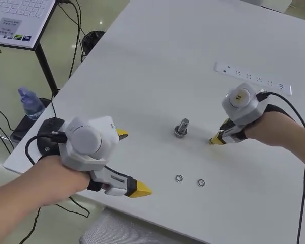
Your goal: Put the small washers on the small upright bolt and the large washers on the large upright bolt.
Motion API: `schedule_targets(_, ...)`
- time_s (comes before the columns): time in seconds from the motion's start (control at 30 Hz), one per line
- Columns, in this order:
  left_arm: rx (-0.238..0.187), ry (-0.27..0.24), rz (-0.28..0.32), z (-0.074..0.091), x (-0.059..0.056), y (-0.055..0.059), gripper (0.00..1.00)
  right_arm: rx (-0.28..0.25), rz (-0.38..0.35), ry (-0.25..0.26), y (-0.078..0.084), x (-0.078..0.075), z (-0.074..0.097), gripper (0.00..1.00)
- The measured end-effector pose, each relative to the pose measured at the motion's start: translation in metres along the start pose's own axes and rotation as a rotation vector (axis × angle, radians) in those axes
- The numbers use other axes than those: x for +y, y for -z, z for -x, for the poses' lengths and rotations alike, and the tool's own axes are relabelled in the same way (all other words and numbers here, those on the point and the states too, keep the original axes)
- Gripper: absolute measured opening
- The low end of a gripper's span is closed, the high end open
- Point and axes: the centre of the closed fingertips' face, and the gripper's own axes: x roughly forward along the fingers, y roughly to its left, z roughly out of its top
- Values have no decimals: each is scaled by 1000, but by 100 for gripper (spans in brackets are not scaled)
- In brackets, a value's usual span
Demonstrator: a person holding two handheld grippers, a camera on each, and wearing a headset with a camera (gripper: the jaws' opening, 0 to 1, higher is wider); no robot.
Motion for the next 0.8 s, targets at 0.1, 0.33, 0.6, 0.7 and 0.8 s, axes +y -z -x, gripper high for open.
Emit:
schedule_targets(0.1,0,-3,-11,-1,0,0,96,-16,8,4,-4,3,8,35)
schedule_targets(0.33,13,11,-27,-3,-1,0,100,-31,11,9,-8,13,25,37)
schedule_targets(0.6,13,16,-48,0,0,-3,100,-36,26,-16,-6,35,36,37)
schedule_targets(0.7,4,12,-59,0,1,-5,100,-35,34,-25,-4,45,37,38)
schedule_targets(0.8,-11,15,-77,2,-1,-6,99,-38,37,-38,-3,57,37,38)
